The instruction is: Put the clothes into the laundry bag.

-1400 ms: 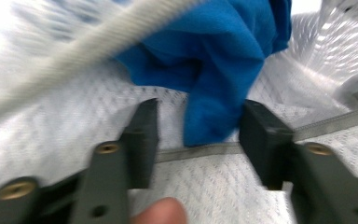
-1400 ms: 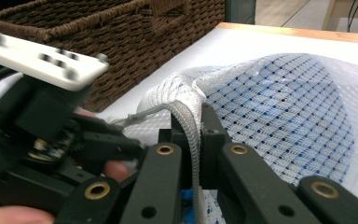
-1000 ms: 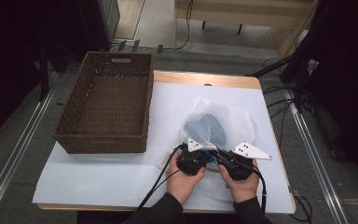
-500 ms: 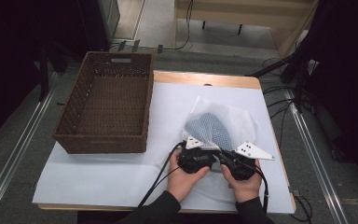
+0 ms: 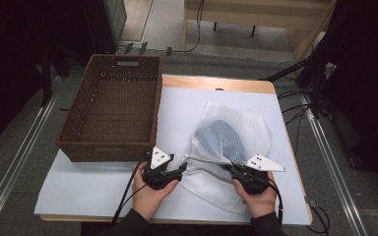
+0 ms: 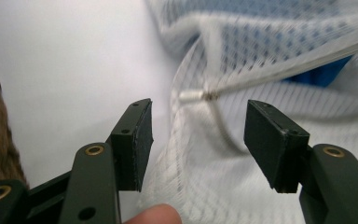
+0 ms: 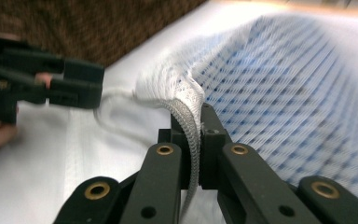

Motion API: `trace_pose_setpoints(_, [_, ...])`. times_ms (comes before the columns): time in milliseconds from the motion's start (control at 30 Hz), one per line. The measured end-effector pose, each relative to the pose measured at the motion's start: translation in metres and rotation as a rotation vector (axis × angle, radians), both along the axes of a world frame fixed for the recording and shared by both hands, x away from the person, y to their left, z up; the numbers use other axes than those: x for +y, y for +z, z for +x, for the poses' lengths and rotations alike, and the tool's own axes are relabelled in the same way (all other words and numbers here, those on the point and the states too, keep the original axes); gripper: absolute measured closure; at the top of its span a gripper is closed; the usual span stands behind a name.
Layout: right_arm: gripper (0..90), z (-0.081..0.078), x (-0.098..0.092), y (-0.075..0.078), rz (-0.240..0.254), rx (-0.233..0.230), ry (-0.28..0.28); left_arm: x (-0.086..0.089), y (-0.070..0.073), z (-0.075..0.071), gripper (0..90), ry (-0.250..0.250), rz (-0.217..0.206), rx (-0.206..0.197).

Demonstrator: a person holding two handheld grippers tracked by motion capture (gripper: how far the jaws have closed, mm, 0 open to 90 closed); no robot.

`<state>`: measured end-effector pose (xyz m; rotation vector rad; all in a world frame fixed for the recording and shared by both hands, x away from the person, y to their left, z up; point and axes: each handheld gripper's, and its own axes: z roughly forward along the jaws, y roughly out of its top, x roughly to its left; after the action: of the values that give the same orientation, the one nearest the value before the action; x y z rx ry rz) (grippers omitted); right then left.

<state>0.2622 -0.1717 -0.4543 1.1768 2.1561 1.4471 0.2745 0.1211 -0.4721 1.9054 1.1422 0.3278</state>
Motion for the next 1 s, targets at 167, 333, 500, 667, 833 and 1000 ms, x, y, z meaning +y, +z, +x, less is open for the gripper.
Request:
trace_pose_setpoints(167, [88.9,0.002,0.003,-0.015,-0.104,0.044,0.008,-0.003,-0.002,0.006,58.0,0.006,0.056,0.081])
trace_pose_setpoints(333, [86.6,0.007,0.009,-0.029,-0.210,0.108,0.022,0.000,-0.003,0.003,84.9,-0.056,0.054,0.091])
trace_pose_setpoints(500, [58.7,-0.001,0.003,-0.022,-0.143,0.060,0.038,0.008,-0.002,-0.004,85.8,-0.117,-0.014,0.119])
trace_pose_setpoints(667, [46.0,-0.028,-0.028,-0.008,-0.045,0.024,-0.007,0.029,0.000,-0.007,62.2,-0.095,-0.091,0.080])
trace_pose_setpoints(833, [45.2,-0.051,-0.066,-0.010,-0.022,0.036,-0.178,0.043,0.003,-0.003,51.9,-0.021,-0.143,0.041])
trace_pose_setpoints(1000, [45.3,-0.051,-0.083,-0.027,-0.023,0.158,-0.285,0.039,-0.001,0.001,51.2,-0.001,-0.115,0.047])
